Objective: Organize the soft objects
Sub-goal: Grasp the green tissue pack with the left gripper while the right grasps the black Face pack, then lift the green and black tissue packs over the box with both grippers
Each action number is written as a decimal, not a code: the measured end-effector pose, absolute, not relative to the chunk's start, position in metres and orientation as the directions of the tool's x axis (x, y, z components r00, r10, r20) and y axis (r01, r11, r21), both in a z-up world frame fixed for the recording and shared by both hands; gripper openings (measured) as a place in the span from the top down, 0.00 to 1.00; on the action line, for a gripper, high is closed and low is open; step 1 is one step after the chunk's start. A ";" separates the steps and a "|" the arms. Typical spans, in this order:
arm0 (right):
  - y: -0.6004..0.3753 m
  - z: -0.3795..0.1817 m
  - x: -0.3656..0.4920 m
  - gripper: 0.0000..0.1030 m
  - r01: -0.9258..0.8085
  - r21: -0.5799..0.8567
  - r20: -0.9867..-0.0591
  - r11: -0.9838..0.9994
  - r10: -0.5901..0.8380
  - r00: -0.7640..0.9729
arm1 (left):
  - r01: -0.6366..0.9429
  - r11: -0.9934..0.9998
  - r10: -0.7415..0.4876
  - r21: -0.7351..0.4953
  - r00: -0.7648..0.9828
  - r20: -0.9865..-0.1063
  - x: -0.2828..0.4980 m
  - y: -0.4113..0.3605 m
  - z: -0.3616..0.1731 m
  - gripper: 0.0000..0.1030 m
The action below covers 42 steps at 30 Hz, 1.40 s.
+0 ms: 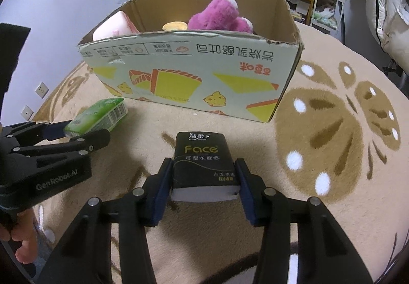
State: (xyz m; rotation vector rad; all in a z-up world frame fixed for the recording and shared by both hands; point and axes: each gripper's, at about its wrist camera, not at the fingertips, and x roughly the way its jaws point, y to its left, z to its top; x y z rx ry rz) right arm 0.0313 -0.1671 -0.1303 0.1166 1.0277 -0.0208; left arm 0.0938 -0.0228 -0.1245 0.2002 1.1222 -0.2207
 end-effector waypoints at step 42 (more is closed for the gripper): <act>-0.163 -0.044 0.011 0.51 0.079 0.101 -0.644 0.992 0.005 0.765 | 0.225 0.966 -0.067 0.131 0.700 -0.711 0.061 -0.024 -0.021 0.49</act>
